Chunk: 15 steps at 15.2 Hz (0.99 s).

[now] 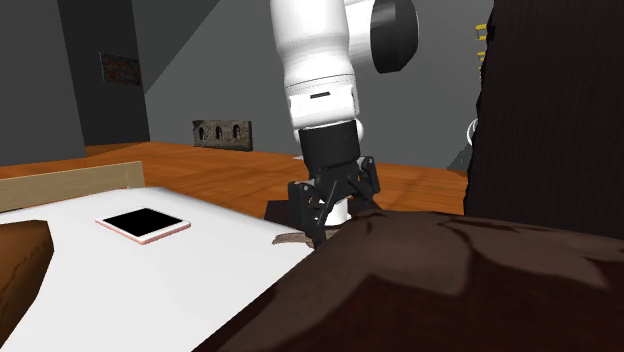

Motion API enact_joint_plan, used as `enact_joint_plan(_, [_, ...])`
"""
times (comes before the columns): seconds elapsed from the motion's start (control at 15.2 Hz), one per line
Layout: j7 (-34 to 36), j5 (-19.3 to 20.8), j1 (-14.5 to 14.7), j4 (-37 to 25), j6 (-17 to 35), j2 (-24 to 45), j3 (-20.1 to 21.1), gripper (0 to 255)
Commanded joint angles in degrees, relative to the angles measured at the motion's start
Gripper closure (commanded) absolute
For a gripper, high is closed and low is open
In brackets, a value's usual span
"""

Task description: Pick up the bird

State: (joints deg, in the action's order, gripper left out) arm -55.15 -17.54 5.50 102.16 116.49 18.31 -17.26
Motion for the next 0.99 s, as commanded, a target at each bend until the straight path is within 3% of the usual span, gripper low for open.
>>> enact_joint_plan(0.0, [-0.3,-0.3,0.0,0.6,1.0,0.4,0.1,0])
enact_joint_plan(0.07, [-0.3,-0.3,0.0,0.6,1.0,0.4,0.1,0])
enact_joint_plan(0.13, [-0.2,-0.3,0.0,0.7,1.1,0.4,0.1,255])
enact_joint_plan(0.92, [0.3,0.3,0.1,-0.5,-0.9,-0.5,-0.1,255])
